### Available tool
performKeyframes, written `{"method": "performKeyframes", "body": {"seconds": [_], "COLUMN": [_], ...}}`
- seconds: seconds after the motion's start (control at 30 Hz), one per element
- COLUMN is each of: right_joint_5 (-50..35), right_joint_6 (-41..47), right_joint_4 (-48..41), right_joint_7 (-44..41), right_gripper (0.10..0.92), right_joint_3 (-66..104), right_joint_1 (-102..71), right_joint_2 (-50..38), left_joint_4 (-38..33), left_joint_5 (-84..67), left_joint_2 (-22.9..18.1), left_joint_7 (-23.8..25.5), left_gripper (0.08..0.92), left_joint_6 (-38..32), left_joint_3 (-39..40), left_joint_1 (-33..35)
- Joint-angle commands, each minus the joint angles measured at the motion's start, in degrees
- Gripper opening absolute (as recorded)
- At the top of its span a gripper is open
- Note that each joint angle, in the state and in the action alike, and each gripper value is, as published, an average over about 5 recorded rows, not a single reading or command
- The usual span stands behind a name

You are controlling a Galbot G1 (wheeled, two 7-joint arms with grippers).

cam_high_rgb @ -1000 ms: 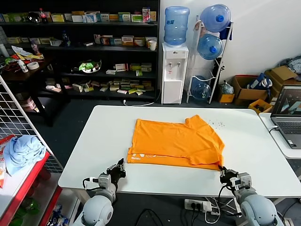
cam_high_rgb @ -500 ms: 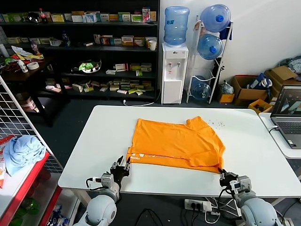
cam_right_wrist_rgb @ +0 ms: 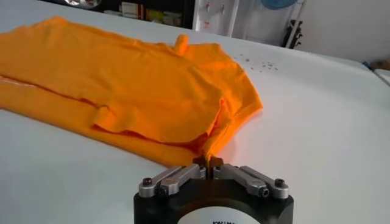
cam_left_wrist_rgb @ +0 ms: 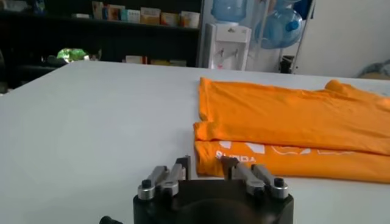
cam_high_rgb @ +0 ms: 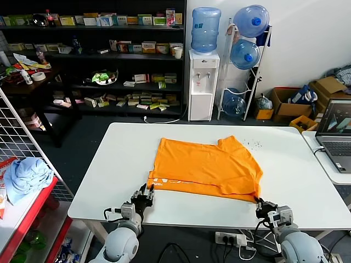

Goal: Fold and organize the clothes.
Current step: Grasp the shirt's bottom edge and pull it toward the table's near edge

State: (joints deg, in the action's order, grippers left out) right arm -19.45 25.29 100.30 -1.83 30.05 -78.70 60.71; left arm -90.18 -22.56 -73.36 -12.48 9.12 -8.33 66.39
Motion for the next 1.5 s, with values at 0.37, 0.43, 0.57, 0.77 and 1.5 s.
{"method": "performKeyframes", "body": {"seconds": [0.37,0.43,0.57,0.77,1.5], "right_joint_5": [-0.9,-1.0,-1.0,-0.4,-9.0], "right_joint_6": [2.1,2.7,4.4,8.2,12.1], "right_joint_4": [6.6,7.7,10.1,14.2,21.2], "right_joint_7": [0.3,0.3,0.7,1.3,4.5], "right_gripper": [0.133,0.133,0.133,0.133,0.546], "right_joint_3": [1.1,1.7,2.9,4.4,9.6], "right_joint_1": [-4.9,-6.3,-9.0,-13.2,-12.1], "right_joint_2": [-3.7,-4.5,-5.3,-5.4,-8.2], "left_joint_4": [-12.5,-14.9,-18.6,-20.8,-22.2], "left_joint_5": [-0.9,-0.9,-0.7,0.5,3.5], "left_joint_2": [6.1,7.0,7.9,7.9,8.9], "left_joint_7": [-2.9,-3.7,-5.0,-6.0,-2.9], "left_gripper": [0.1,0.097,0.097,0.097,0.459], "left_joint_6": [1.7,2.4,3.6,5.4,4.6], "left_joint_3": [0.2,0.0,-0.1,0.0,-0.8], "left_joint_1": [7.1,8.9,13.0,17.6,10.9]}}
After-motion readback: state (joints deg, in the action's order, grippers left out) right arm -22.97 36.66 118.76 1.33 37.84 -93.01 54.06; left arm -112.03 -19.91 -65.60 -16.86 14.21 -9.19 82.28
